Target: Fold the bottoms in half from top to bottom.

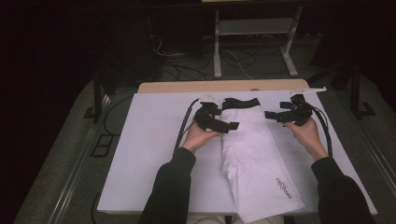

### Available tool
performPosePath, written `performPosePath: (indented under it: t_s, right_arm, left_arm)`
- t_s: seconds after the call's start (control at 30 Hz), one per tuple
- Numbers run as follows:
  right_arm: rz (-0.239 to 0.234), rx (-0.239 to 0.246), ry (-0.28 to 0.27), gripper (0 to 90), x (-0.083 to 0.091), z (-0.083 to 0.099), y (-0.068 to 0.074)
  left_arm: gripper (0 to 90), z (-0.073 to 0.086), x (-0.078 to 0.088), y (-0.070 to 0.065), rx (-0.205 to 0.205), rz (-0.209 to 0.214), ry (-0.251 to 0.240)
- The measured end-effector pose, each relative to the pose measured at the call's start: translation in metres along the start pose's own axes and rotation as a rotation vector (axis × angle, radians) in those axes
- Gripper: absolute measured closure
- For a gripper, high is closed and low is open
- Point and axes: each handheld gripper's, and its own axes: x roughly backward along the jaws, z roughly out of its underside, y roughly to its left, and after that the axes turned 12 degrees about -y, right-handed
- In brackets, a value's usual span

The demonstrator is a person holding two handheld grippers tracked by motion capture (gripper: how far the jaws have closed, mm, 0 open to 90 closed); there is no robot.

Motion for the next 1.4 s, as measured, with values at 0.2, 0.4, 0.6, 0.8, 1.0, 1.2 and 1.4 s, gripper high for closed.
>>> performPosePath:
  t_s: [0.2,0.4,0.6,0.8,1.0,1.2,1.4]
  right_arm:
    - [0.001,0.002,0.008,0.0,0.000,0.002,0.001]
    - [0.004,-0.006,0.019,0.0,0.001,0.005,-0.002]
    - [0.005,-0.017,0.026,0.0,0.000,0.006,-0.004]
    - [0.003,-0.017,0.037,0.0,-0.002,0.008,-0.005]
    - [0.003,-0.026,0.053,0.0,-0.006,0.011,-0.006]
    - [0.006,-0.044,0.087,0.0,-0.015,0.014,-0.010]
    - [0.008,-0.066,0.115,0.0,-0.022,0.014,-0.015]
  left_arm:
    - [0.0,0.000,-0.002,0.010,0.015,-0.014,0.005]
    - [0.0,0.001,-0.008,0.023,0.035,-0.039,0.018]
    - [0.0,0.003,-0.015,0.034,0.065,-0.058,0.032]
    - [0.0,0.002,-0.021,0.044,0.086,-0.070,0.040]
    - [0.0,0.004,-0.028,0.051,0.104,-0.075,0.056]
    - [0.0,0.008,-0.035,0.059,0.139,-0.079,0.060]
    - [0.0,0.014,-0.037,0.067,0.168,-0.087,0.074]
